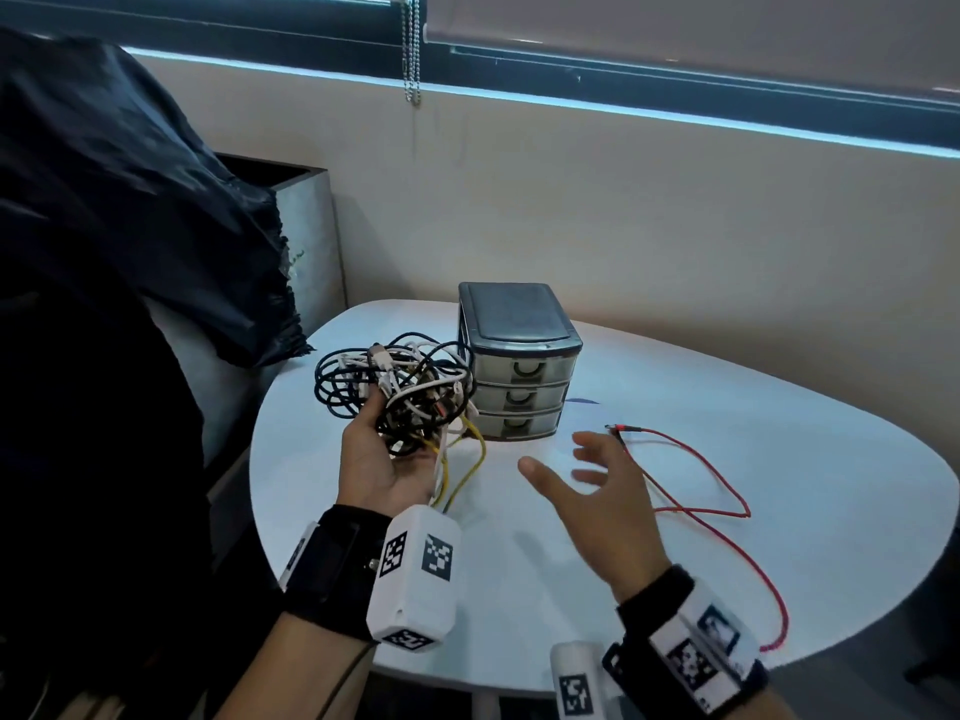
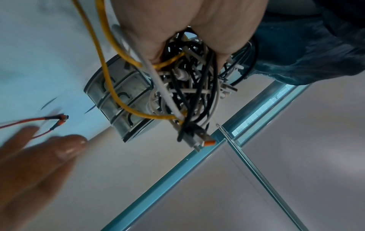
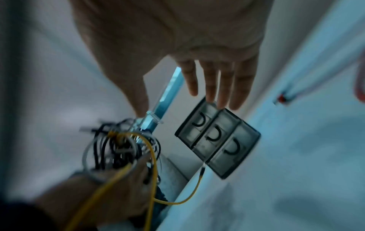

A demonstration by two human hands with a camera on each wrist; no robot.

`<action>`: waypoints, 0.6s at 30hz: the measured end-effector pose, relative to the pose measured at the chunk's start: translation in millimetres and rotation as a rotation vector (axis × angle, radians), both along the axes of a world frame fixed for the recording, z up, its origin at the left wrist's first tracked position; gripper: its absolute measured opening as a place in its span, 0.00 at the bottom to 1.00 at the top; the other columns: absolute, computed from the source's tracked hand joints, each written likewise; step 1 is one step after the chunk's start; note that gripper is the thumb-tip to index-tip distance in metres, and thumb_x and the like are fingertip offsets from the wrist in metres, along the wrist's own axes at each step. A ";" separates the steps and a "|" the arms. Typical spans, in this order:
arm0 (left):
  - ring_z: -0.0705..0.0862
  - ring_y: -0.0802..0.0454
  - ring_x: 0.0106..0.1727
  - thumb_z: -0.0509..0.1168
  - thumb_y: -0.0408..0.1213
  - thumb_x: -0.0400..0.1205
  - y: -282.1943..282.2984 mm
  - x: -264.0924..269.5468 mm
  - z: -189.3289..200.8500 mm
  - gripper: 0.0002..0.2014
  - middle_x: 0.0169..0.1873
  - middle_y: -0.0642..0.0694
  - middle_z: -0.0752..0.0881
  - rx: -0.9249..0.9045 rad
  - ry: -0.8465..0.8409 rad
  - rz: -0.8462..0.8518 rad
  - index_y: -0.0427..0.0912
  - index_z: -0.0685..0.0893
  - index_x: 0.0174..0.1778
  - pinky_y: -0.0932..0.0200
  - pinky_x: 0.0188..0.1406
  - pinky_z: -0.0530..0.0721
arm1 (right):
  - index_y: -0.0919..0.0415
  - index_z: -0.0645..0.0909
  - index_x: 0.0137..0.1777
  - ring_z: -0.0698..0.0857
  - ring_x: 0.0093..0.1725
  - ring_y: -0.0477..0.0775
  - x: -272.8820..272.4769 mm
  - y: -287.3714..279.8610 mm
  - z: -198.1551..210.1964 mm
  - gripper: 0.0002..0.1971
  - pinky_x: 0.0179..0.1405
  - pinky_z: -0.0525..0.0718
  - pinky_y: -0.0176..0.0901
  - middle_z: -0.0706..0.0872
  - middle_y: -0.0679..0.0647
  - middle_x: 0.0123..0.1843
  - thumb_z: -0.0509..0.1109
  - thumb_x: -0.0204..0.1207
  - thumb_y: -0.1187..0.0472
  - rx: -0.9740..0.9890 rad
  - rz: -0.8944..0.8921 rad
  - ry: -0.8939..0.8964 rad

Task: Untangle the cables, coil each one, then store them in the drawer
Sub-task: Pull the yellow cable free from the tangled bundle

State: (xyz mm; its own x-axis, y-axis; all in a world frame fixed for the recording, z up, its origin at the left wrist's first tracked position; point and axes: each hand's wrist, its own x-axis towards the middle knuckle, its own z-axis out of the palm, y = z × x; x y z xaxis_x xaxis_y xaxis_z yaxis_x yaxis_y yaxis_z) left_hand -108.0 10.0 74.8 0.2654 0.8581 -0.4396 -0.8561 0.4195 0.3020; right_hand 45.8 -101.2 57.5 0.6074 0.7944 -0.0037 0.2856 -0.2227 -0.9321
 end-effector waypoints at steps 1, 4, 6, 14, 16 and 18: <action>0.87 0.41 0.64 0.68 0.45 0.84 1.7 -1.2 -1.4 0.12 0.47 0.40 0.88 0.010 0.014 -0.004 0.39 0.85 0.53 0.49 0.56 0.90 | 0.46 0.78 0.55 0.82 0.53 0.41 -5.6 -2.1 -0.5 0.22 0.52 0.83 0.44 0.82 0.40 0.54 0.82 0.65 0.44 0.091 -0.051 -0.136; 0.82 0.45 0.71 0.67 0.45 0.85 6.6 -3.4 -10.4 0.11 0.50 0.43 0.88 0.039 0.040 -0.022 0.42 0.86 0.55 0.59 0.47 0.89 | 0.51 0.80 0.35 0.82 0.37 0.46 -25.5 -4.5 5.4 0.10 0.37 0.81 0.42 0.83 0.44 0.35 0.77 0.74 0.54 0.371 0.079 -0.346; 0.82 0.45 0.70 0.67 0.46 0.85 5.9 -1.4 -13.5 0.11 0.49 0.43 0.88 0.037 0.050 -0.025 0.42 0.87 0.52 0.59 0.56 0.87 | 0.52 0.84 0.33 0.82 0.33 0.47 -40.2 -1.0 8.6 0.11 0.35 0.80 0.43 0.84 0.44 0.32 0.73 0.76 0.51 0.317 0.249 -0.385; 0.90 0.43 0.26 0.57 0.48 0.89 -22.7 6.8 3.1 0.29 0.30 0.38 0.90 0.207 0.055 -0.184 0.35 0.91 0.31 0.55 0.17 0.85 | 0.45 0.91 0.46 0.86 0.44 0.47 -54.5 23.8 9.1 0.08 0.44 0.83 0.42 0.91 0.41 0.44 0.73 0.73 0.47 -0.041 0.217 -0.471; 0.92 0.43 0.31 0.57 0.48 0.89 -20.9 5.0 -1.0 0.25 0.34 0.39 0.92 0.210 0.058 -0.175 0.37 0.91 0.37 0.53 0.21 0.87 | 0.46 0.90 0.47 0.87 0.46 0.51 -55.3 23.6 13.5 0.08 0.44 0.83 0.42 0.92 0.44 0.45 0.70 0.75 0.49 -0.095 0.262 -0.568; 0.93 0.43 0.43 0.59 0.47 0.89 -17.9 4.1 -5.3 0.18 0.44 0.40 0.93 0.176 0.071 -0.137 0.38 0.89 0.52 0.53 0.32 0.91 | 0.49 0.88 0.44 0.87 0.46 0.55 -55.2 23.9 16.1 0.09 0.41 0.82 0.43 0.91 0.47 0.44 0.67 0.75 0.51 -0.141 0.304 -0.678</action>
State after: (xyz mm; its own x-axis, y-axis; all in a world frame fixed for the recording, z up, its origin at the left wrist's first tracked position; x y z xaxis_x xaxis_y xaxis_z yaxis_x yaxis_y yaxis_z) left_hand -104.0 -7.9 69.5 0.3581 0.8814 -0.3081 -0.7688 0.4656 0.4383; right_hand -9.5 -77.2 73.7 0.2670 0.9470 0.1786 0.8541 -0.1467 -0.4990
